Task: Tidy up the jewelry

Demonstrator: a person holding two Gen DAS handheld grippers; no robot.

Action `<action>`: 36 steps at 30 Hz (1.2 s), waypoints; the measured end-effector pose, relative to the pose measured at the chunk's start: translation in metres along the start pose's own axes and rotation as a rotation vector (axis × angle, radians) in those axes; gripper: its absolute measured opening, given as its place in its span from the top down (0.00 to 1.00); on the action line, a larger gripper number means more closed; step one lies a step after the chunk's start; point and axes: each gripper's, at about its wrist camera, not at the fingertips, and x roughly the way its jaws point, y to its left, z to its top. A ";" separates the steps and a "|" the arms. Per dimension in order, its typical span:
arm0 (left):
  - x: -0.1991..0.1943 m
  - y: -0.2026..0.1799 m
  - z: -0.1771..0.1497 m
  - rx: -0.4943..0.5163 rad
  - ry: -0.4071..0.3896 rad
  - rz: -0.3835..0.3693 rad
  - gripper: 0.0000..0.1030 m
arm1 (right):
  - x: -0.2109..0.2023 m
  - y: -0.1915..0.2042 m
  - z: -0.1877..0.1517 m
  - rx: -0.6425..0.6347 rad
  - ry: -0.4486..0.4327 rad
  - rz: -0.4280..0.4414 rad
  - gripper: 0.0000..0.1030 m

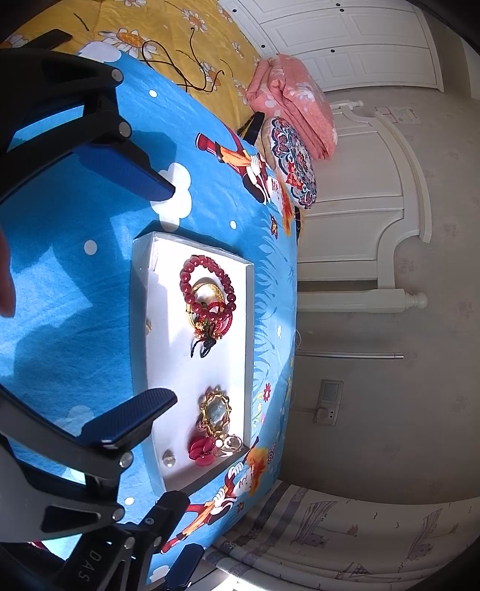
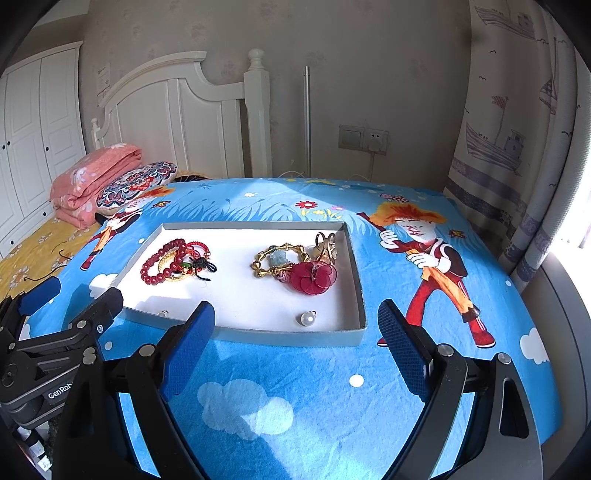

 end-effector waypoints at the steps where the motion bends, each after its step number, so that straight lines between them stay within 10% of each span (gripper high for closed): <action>1: 0.000 0.000 0.000 -0.001 0.000 0.001 0.05 | 0.000 0.000 0.000 0.000 0.000 0.000 0.18; 36: 0.000 0.004 -0.008 0.000 0.006 0.015 0.05 | 0.002 0.006 -0.006 -0.002 0.006 0.004 0.18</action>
